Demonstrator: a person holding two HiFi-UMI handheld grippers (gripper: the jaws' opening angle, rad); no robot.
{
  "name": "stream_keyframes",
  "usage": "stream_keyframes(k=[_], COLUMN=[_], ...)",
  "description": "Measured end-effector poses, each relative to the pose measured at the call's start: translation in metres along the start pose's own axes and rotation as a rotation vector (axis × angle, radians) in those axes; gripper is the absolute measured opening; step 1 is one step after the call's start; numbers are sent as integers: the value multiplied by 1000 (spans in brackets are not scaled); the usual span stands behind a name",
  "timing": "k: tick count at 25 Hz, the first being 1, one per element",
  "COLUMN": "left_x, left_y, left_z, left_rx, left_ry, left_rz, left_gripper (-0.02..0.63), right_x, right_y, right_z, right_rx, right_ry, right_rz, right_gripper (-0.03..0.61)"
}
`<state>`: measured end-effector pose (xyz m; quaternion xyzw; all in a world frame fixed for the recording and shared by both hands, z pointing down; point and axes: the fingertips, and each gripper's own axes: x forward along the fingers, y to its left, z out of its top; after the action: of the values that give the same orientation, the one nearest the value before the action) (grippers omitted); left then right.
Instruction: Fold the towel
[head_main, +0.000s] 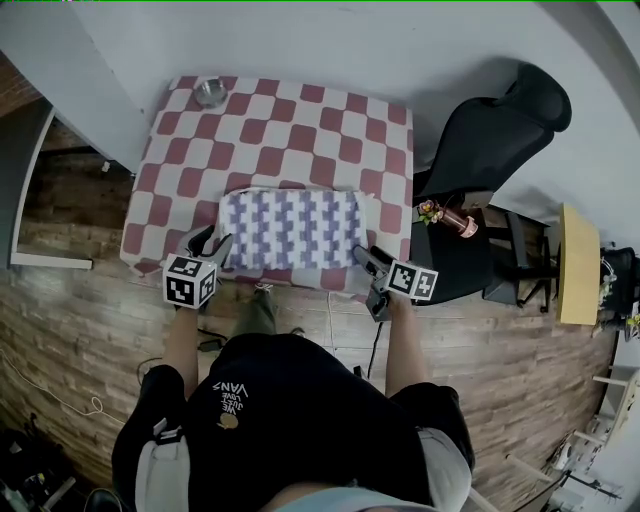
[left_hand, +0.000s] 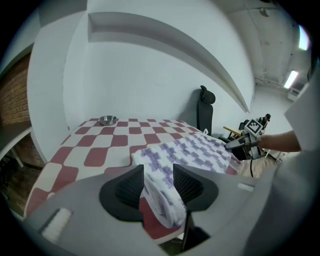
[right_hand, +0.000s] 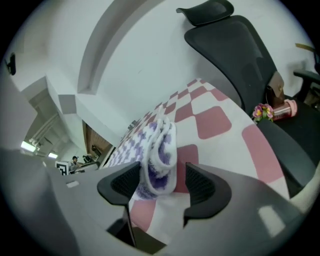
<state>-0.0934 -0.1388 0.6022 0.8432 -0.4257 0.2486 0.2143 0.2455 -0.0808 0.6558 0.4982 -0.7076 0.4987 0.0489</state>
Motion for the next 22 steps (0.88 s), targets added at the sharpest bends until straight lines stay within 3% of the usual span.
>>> stream_keyframes(k=[7, 10, 13, 17, 22], left_x=[12, 18, 22, 27, 40], left_y=[-11, -6, -3, -6, -34], left_z=[-30, -43, -53, -53, -48], left_rx=[16, -5, -38, -56, -26], left_ry=[69, 101, 129, 139, 147], left_rz=[-25, -23, -35, -65, -125], left_gripper=[155, 155, 155, 155, 155], right_x=[15, 26, 27, 18, -13], right_y=[0, 5, 4, 3, -6], right_z=[-7, -11, -9, 1, 14], right_rx=[213, 280, 344, 318, 272], right_ry=[29, 48, -4, -82, -141], right_rz=[-10, 11, 29, 38, 1], right_gripper=[259, 197, 136, 54, 40])
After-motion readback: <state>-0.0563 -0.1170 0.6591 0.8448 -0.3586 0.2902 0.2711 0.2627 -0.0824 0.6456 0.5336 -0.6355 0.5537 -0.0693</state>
